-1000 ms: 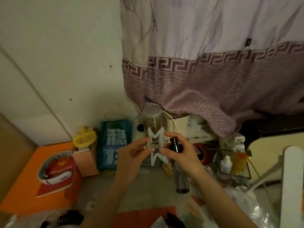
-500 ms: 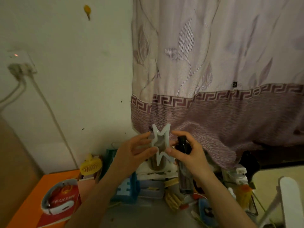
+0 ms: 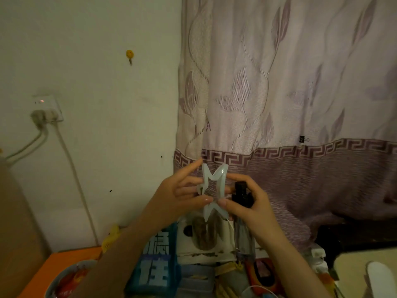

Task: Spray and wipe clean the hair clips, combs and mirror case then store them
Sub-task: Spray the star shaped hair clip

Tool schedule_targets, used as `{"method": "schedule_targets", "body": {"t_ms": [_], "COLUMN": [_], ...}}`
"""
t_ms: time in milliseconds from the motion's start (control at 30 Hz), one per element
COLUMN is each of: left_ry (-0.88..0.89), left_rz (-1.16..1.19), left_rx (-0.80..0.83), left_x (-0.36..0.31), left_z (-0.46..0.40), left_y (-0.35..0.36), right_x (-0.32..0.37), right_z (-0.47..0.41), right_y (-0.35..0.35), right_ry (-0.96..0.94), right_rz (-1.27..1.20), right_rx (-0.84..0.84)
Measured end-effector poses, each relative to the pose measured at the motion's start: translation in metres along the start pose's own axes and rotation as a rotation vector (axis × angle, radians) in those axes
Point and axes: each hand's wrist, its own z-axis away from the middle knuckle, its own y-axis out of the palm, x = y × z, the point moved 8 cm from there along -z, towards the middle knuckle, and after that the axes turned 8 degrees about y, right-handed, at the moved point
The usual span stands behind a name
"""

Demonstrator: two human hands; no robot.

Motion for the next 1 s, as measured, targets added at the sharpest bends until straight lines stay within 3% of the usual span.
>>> {"method": "schedule_targets", "body": {"t_ms": [233,500,800,1000], "left_ry": [0.035,0.086,0.152,0.166], "left_rz": [-0.007,-0.039,-0.055,-0.091], "left_rx": [0.004,-0.155,-0.207,-0.200], "left_x": [-0.015,-0.043,-0.073,-0.087], "left_z": [-0.014,-0.033,-0.054,-0.065], "left_y": [-0.007,-0.037,-0.059,-0.065], "right_x": [0.015,0.052,0.107,0.125], "right_z": [-0.006,-0.028,-0.048,-0.057], "right_y": [-0.002,-0.016,-0.018,-0.020], "right_ry": [-0.018,-0.146,-0.316,-0.305], "right_rz": [0.023,-0.010,0.055,0.124], "right_rx": [-0.001,-0.081,-0.059,0.000]}}
